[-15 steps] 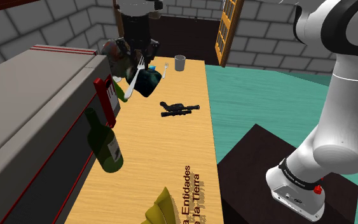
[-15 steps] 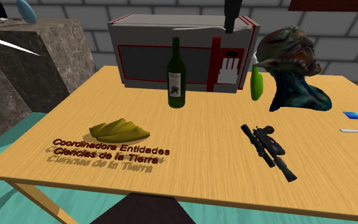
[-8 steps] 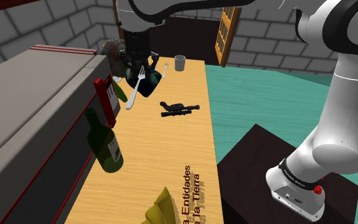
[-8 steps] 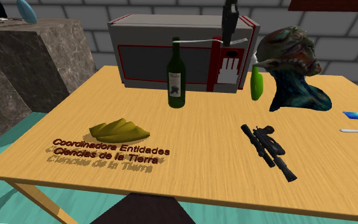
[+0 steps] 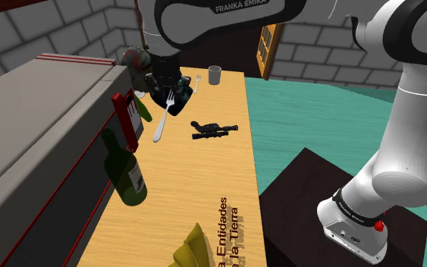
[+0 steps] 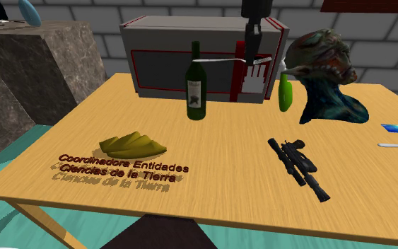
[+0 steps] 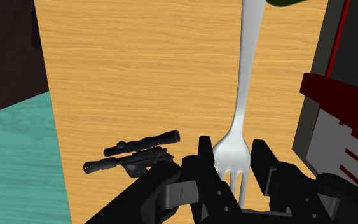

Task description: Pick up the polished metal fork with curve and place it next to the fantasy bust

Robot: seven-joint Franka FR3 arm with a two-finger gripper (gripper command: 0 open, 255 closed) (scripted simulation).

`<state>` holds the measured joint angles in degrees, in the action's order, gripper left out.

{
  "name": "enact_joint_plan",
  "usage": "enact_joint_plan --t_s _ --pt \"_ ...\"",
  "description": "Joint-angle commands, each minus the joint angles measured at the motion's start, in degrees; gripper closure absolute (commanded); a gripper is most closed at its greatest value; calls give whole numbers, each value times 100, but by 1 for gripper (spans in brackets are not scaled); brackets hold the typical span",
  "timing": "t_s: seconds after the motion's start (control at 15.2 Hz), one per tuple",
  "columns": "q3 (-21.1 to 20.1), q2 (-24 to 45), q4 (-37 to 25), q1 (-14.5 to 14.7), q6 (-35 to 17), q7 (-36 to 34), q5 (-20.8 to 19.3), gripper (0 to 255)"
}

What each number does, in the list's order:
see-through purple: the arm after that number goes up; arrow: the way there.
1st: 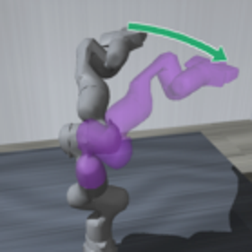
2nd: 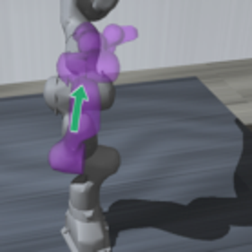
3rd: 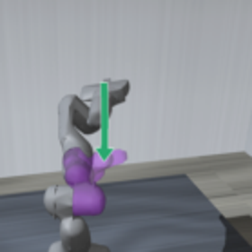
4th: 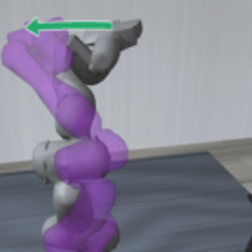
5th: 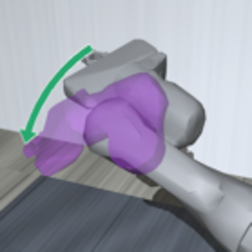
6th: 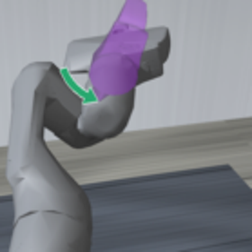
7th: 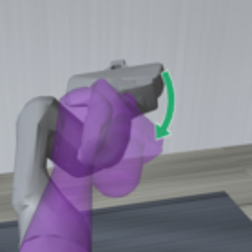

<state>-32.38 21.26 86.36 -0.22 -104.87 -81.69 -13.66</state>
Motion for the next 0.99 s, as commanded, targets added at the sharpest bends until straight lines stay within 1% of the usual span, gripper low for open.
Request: enact_joint_plan --t_s 0.0,0.92 --pt "7 4 149 -15 -152 -16 -10 255" --pt "103 263 887 -18 -1102 -178 -209 255"
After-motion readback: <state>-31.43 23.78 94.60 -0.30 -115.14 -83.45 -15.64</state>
